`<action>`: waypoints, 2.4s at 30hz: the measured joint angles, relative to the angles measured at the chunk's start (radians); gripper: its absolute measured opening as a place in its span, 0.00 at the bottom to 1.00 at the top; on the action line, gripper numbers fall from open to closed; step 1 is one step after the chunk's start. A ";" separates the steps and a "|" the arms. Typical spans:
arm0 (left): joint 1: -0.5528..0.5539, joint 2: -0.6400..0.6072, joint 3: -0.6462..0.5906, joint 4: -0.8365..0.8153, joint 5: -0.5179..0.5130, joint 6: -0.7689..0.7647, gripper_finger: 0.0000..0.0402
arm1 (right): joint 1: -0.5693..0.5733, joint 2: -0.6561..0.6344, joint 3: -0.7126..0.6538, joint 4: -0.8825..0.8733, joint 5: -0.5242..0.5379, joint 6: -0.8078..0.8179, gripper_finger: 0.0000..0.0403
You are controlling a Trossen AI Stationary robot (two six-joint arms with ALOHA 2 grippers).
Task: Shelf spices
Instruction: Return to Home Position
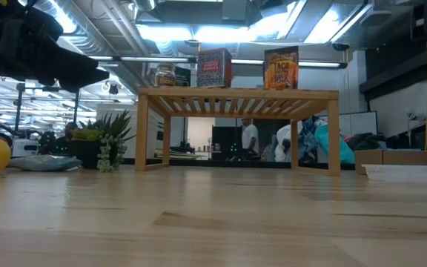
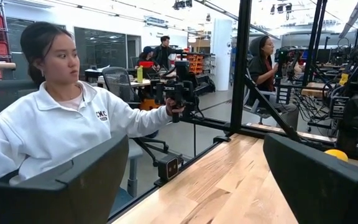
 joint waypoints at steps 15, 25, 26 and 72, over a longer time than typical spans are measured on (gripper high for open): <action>0.000 0.090 0.000 0.000 -0.003 -0.015 0.64 | 0.000 0.000 -0.001 -0.017 -0.001 0.021 0.94; 0.000 0.078 -0.001 0.031 -0.003 -0.018 0.64 | 0.000 0.000 0.019 -0.027 -0.285 -0.059 0.94; 0.000 0.078 -0.001 0.031 -0.003 -0.018 0.64 | 0.000 0.000 0.019 -0.028 -0.343 -0.069 0.94; 0.000 0.078 -0.001 0.021 -0.003 -0.063 0.64 | 0.000 0.000 -0.094 0.022 -0.306 -0.128 0.94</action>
